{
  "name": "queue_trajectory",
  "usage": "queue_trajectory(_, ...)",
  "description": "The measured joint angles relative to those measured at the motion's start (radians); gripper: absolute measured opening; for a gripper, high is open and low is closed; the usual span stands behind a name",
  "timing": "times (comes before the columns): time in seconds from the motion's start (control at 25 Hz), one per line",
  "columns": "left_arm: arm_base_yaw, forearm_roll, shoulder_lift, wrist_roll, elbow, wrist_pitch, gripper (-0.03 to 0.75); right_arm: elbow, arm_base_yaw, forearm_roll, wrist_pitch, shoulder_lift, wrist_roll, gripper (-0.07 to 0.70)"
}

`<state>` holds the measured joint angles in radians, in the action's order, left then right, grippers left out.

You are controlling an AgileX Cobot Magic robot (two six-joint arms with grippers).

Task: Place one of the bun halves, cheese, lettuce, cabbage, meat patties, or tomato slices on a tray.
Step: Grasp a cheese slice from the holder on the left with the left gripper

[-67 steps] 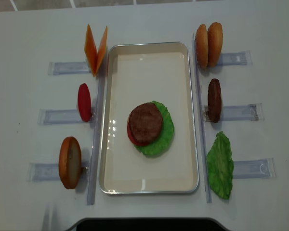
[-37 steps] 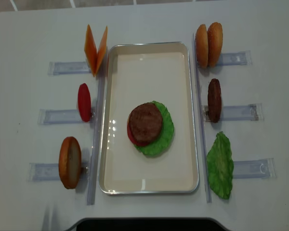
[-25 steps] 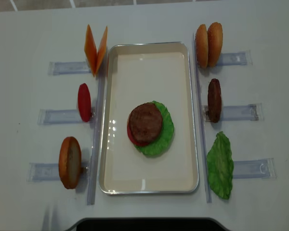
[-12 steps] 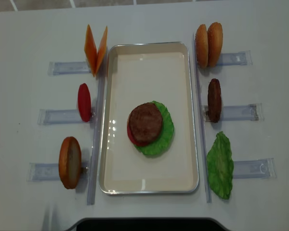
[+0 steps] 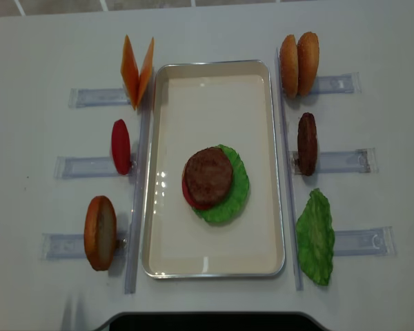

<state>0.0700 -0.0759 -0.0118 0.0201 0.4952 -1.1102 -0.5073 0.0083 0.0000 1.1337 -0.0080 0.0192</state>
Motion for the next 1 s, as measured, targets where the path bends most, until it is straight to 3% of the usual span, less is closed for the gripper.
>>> queue_trajectory(0.16,0.0,0.014,0.083,0.0,0.056,-0.02,0.375,0.0,0.0,0.0,0.0,0.0,0.0,0.413)
queue_trajectory(0.28,0.0,0.052,0.21,0.027,0.128,-0.045,0.433,0.0,0.0,0.0,0.0,0.0,0.0,0.413)
queue_trajectory(0.52,0.0,0.046,0.487,0.09,0.279,-0.135,0.433,0.0,0.0,0.0,0.0,0.0,0.0,0.413)
queue_trajectory(0.72,0.0,-0.021,0.7,0.126,0.356,-0.136,0.424,0.0,0.0,0.0,0.0,0.0,0.0,0.413)
queue_trajectory(1.0,0.0,-0.034,0.915,0.15,0.369,-0.136,0.424,0.0,0.0,0.0,0.0,0.0,0.0,0.413)
